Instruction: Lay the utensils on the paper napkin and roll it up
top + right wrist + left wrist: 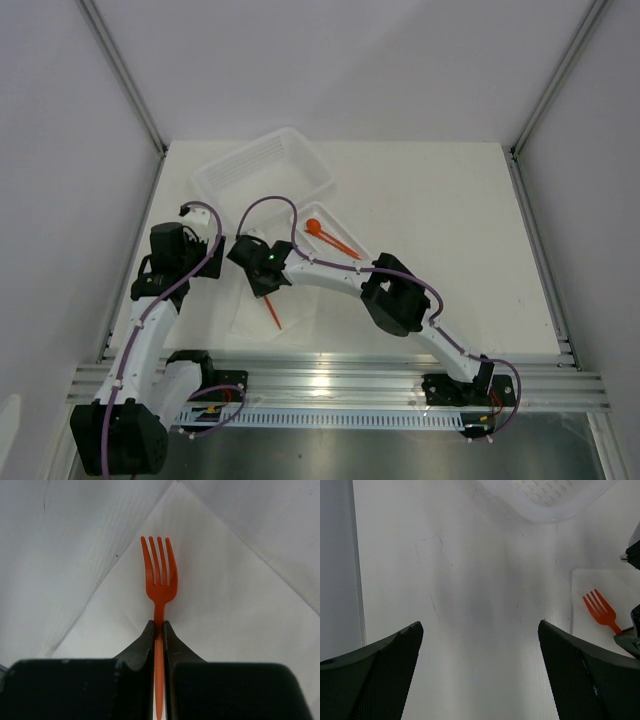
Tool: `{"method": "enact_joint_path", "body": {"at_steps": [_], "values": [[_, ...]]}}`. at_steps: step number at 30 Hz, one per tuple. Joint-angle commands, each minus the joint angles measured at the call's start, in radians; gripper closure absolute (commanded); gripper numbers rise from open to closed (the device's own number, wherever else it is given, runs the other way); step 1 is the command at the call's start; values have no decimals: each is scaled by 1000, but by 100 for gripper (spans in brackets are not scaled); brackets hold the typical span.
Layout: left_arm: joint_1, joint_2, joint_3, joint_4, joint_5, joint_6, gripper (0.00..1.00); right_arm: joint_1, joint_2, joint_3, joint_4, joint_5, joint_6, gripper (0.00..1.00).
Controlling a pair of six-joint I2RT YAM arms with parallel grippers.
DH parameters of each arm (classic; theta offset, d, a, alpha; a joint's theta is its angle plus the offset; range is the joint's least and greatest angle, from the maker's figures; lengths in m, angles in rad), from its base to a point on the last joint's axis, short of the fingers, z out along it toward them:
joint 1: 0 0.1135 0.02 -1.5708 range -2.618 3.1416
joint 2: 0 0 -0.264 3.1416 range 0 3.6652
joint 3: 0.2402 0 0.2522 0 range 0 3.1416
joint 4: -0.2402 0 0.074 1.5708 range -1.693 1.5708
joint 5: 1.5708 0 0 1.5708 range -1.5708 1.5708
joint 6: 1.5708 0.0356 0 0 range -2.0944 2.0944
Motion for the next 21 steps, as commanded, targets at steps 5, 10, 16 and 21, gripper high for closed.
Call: {"method": "enact_joint_path", "body": {"at_steps": [5, 10, 16, 21], "values": [[10, -2, 35, 2, 14, -14, 0, 2, 10, 47, -24, 26, -2, 94], [12, 2, 38, 0, 14, -14, 1, 7, 10, 46, -28, 36, -10, 84], [10, 4, 38, -1, 14, -14, 1, 7, 8, 46, -30, 40, -7, 78], [10, 6, 38, -1, 14, -12, 0, 7, 7, 44, -25, 36, -8, 76]]}}
